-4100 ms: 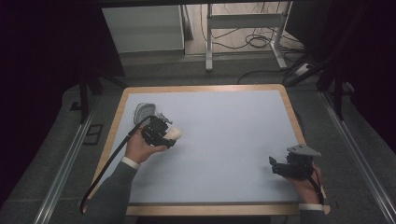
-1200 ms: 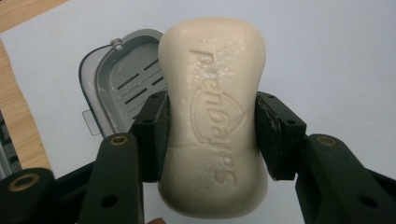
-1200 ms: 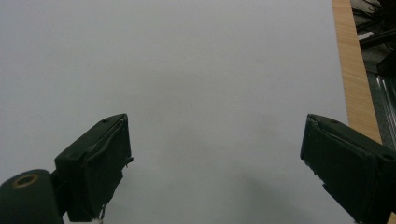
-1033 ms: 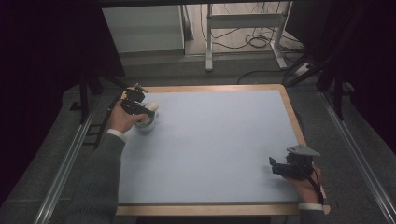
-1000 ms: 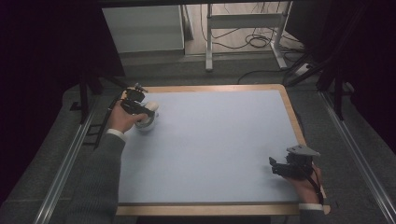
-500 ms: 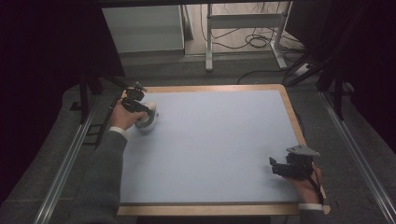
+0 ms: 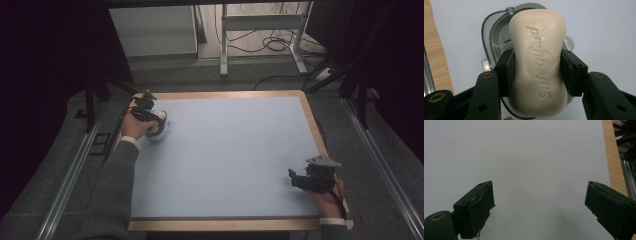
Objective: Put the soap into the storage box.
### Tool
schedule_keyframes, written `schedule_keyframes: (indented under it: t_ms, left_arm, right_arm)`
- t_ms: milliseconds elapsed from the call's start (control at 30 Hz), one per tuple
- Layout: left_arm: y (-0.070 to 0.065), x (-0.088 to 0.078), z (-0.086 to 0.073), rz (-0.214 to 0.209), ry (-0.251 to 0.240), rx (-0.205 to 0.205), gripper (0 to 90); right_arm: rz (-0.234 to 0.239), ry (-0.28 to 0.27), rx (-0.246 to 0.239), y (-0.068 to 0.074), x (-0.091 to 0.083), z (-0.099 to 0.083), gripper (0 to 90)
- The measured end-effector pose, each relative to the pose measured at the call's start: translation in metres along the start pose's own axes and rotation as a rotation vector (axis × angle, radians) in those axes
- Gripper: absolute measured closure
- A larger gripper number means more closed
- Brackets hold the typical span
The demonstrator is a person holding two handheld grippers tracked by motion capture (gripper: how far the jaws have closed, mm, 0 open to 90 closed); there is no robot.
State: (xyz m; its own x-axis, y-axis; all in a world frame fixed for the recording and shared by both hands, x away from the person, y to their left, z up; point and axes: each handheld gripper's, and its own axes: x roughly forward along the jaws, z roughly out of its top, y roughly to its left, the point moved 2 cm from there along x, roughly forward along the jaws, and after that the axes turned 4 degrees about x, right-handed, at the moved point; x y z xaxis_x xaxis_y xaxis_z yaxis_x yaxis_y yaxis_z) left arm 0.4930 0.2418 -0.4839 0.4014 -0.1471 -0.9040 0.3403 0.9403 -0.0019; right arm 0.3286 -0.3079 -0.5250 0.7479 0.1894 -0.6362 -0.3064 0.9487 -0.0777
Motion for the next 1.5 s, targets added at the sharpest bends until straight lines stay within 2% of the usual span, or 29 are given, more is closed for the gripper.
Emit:
schedule_keyframes:
  t_ms: [167,267,367,467,733,833,1067,1233,1267,1500]
  left_arm:
    - [-0.002,0.007,-0.002,-0.02,0.006,-0.006,49.4]
    - [-0.003,0.01,-0.002,-0.019,0.009,0.003,48.9]
    - [-0.007,0.009,-0.003,-0.02,-0.003,0.021,41.7]
    - [-0.009,0.003,-0.003,-0.03,-0.027,0.031,35.1]
    - [-0.015,-0.018,-0.005,-0.04,-0.106,0.045,30.2]
    - [-0.019,-0.026,-0.008,-0.047,-0.149,0.062,28.4]
    - [-0.035,-0.037,-0.025,-0.116,-0.22,0.104,27.6]
    - [-0.052,-0.044,-0.044,-0.172,-0.248,0.154,26.2]
    - [-0.052,-0.044,-0.044,-0.172,-0.248,0.154,26.0]
    - [-0.076,-0.043,-0.071,-0.222,-0.26,0.22,25.2]
  right_arm:
    - [-0.001,0.002,0.001,0.0,0.0,0.0,8.4]
    - [-0.003,0.004,-0.002,0.0,0.0,0.0,8.4]
    - [-0.002,0.003,0.0,0.0,0.0,0.0,8.5]
    - [-0.001,0.003,-0.004,0.001,0.0,0.0,8.5]
    - [-0.002,0.003,-0.005,0.001,0.001,0.0,8.5]
    - [-0.002,0.002,-0.004,0.001,0.0,0.0,8.4]
    - [0.0,0.001,-0.008,0.002,0.0,0.001,8.4]
    - [0.002,0.001,-0.01,0.003,0.0,0.001,8.4]
    - [0.003,0.0,-0.01,0.003,0.0,0.001,8.4]
    - [0.005,-0.002,-0.009,0.004,-0.001,0.001,8.4]
